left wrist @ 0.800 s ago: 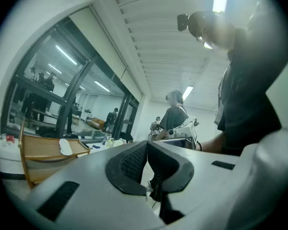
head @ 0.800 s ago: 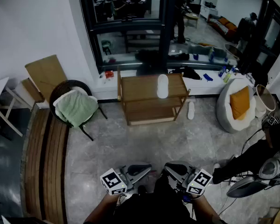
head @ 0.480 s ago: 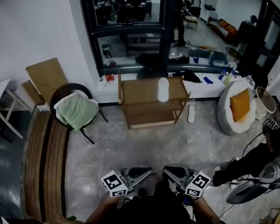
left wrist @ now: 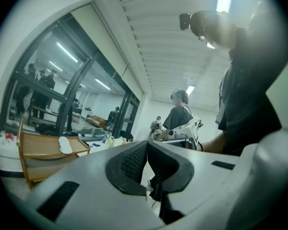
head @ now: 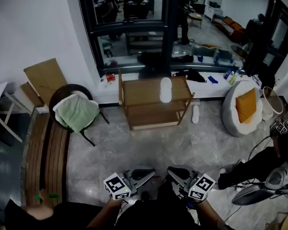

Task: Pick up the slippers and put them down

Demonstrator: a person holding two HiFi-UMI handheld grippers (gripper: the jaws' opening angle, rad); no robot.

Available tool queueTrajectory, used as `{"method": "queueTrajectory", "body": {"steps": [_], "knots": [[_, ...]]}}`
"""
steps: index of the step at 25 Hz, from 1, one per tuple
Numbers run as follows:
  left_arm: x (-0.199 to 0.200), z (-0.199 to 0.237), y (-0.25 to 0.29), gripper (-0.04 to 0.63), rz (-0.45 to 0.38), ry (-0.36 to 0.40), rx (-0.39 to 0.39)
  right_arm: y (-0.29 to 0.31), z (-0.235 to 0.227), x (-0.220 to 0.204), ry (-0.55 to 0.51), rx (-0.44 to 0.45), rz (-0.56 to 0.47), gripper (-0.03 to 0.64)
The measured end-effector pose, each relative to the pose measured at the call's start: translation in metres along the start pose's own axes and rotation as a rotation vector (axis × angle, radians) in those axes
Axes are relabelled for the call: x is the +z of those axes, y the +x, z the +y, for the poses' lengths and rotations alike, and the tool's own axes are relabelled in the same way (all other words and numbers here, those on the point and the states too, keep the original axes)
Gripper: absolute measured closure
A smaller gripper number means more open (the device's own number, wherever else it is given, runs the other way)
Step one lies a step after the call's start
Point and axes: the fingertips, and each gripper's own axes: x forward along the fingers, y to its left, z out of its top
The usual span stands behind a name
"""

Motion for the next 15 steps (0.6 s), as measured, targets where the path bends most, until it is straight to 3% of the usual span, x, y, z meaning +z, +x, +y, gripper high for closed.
{"method": "queueTrajectory", "body": {"steps": [15], "knots": [[-0.004,0.041,0.046,0.584,0.034,-0.029,-0.009,-0.009,-0.061,0.003,0.011,-0.048,0.003,0.581]]}}
